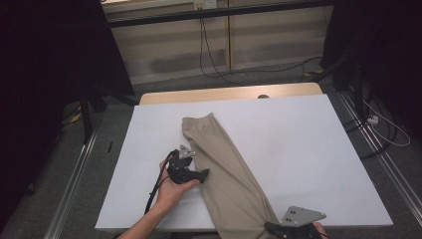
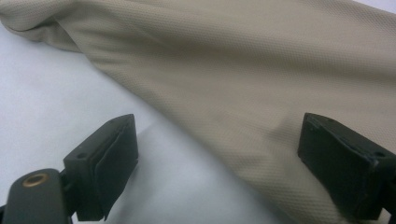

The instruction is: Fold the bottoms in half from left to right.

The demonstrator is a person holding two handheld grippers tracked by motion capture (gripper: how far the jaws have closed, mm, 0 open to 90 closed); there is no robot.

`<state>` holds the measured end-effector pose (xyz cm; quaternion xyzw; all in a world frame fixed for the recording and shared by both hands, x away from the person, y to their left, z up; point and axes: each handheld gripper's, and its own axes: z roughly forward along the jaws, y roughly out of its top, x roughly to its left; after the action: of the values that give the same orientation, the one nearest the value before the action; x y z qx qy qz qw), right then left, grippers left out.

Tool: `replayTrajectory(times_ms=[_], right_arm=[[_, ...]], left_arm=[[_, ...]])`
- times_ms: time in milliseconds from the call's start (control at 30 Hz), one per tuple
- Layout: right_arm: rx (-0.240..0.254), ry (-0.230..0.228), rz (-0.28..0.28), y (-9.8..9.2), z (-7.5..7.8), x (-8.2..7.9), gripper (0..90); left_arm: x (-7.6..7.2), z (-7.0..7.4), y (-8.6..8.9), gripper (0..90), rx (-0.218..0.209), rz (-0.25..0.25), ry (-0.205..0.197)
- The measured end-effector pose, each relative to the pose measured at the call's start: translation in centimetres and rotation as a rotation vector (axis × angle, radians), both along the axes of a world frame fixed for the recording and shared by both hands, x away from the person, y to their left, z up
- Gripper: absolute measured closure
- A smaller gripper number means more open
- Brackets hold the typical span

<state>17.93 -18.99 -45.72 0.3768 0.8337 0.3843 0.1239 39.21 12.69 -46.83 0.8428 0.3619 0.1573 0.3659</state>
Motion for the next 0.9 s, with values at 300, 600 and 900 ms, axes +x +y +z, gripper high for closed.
replayTrajectory(times_ms=[300,600,900], right_arm=[[0.007,0.045,-0.079,-2.0,-0.3,0.0,84.1],[0.068,-0.011,-0.1,-1.5,0.6,2.2,66.5],[0.043,-0.055,-0.094,0.1,1.1,6.6,74.4]], left_arm=[[0.0,0.0,0.1,11.6,-0.006,-0.007,0.002],[-1.8,1.7,0.6,18.9,-0.034,-0.037,0.011],[-5.6,2.4,0.8,27.3,-0.066,-0.104,0.06]])
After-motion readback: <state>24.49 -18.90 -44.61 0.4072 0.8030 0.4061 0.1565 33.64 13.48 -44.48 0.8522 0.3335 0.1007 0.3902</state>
